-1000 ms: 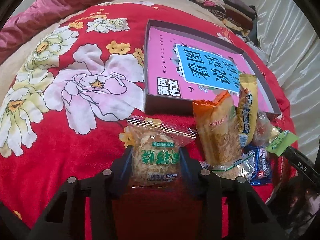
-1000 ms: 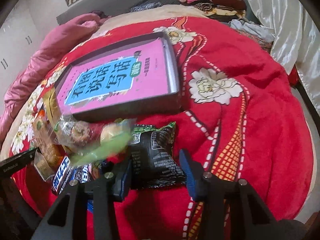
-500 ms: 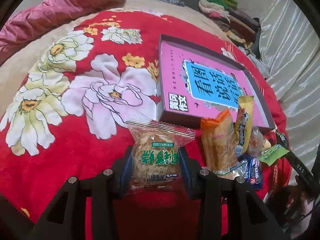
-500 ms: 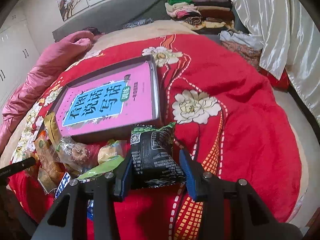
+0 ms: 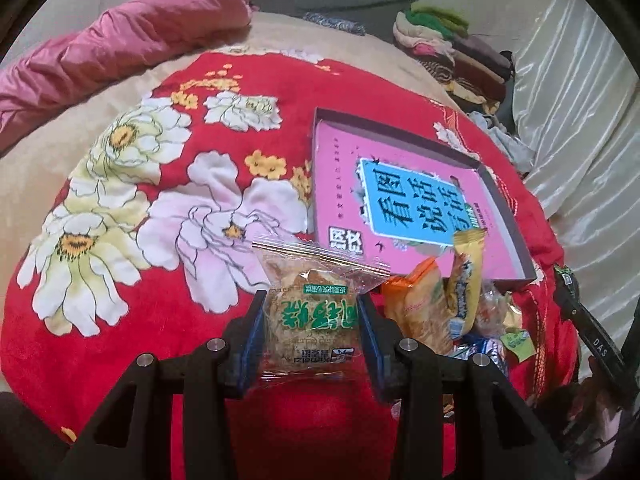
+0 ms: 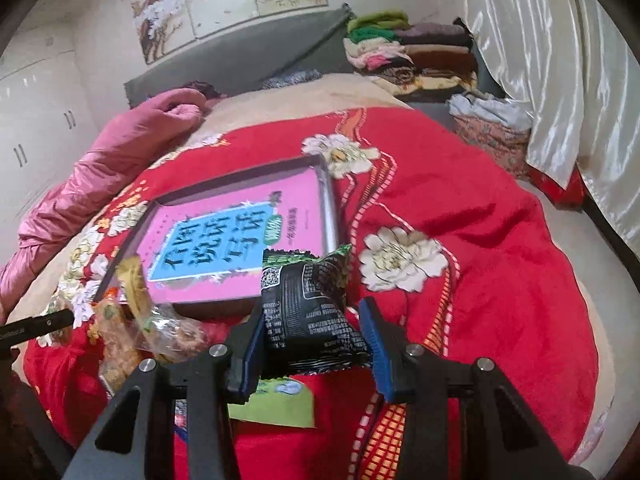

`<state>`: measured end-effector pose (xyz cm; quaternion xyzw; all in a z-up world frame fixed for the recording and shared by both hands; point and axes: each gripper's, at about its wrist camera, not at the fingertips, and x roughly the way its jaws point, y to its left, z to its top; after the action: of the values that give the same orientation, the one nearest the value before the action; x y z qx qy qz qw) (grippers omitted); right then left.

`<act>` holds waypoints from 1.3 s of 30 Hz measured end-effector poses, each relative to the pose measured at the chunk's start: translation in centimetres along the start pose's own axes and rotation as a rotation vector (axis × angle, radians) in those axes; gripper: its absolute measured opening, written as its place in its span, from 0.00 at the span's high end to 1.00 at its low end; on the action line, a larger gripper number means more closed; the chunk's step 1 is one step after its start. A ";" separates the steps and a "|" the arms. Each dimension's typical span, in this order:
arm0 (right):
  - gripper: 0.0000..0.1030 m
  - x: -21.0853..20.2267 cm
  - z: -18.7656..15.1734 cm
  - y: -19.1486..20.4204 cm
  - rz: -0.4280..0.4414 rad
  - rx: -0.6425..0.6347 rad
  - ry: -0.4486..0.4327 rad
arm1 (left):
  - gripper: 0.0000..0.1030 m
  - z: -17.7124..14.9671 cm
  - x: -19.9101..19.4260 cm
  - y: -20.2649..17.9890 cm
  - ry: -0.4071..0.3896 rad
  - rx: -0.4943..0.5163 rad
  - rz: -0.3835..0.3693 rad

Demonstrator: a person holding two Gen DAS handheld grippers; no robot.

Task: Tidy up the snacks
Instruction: 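Carry the pastry bag with the left tool while the right tool carries the black packet into the box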

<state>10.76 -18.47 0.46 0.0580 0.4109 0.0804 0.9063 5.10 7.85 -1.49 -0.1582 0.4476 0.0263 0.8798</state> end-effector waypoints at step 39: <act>0.56 3.2 3.3 2.0 0.097 -0.065 -0.089 | 0.57 5.8 5.2 -4.0 -0.017 0.038 -0.019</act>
<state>15.11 -16.01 0.56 0.0517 0.3639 0.1347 0.9202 13.45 5.34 -1.41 -0.1456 0.4390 0.0109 0.8865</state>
